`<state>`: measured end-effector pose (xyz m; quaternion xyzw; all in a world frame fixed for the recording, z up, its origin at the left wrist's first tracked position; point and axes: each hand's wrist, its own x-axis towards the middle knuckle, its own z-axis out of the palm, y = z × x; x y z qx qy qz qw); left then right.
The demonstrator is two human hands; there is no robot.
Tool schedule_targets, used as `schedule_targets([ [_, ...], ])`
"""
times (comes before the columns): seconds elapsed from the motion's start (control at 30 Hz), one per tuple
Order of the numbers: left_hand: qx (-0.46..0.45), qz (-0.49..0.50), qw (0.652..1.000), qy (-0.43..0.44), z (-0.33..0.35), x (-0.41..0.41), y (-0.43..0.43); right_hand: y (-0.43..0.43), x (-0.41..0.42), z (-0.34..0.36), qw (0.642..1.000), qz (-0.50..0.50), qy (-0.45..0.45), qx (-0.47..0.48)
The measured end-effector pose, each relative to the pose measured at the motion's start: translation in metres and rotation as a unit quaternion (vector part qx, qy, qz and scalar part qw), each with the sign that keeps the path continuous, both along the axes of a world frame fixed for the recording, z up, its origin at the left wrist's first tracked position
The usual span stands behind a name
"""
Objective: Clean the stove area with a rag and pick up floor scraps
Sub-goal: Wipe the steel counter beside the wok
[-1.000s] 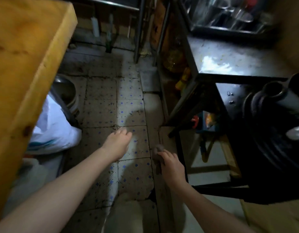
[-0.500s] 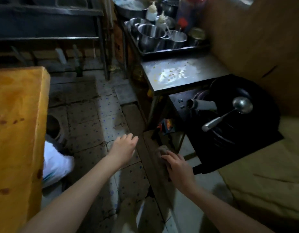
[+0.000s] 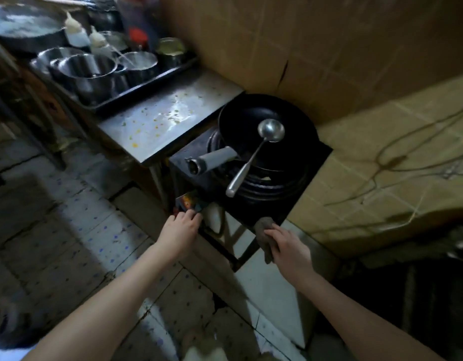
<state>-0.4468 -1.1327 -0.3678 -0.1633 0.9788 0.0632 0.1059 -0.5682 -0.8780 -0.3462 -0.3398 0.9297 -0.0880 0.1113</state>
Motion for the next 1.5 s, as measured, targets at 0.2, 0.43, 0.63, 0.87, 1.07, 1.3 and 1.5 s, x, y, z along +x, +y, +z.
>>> schedule_targets([
  [0.2,0.023,-0.038,0.999,-0.022,-0.006,-0.010,-0.001,-0.005,-0.023,-0.021,0.990,-0.121,-0.046,-0.052],
  [0.43,0.039,-0.025,0.999,-0.005,0.005,-0.023,0.002,-0.033,-0.051,-0.039,0.981,-0.169,-0.072,-0.055],
  [0.63,0.089,0.055,0.995,-0.006,0.002,-0.016,0.010,-0.057,-0.076,-0.060,0.947,-0.282,-0.117,-0.101],
  [0.87,0.091,0.121,0.988,0.006,0.005,-0.008,0.011,-0.109,-0.054,-0.073,0.991,-0.118,-0.055,0.005],
  [1.07,0.082,0.141,0.987,0.014,0.005,-0.012,0.014,-0.125,-0.050,-0.073,0.994,0.002,-0.096,-0.055],
  [1.3,0.085,0.138,0.987,0.013,0.011,-0.022,0.002,-0.064,-0.089,-0.067,0.988,-0.127,-0.080,-0.030],
  [1.5,0.071,0.108,0.991,-0.015,0.010,-0.028,-0.024,-0.078,-0.079,-0.066,0.979,-0.194,-0.062,-0.007],
])
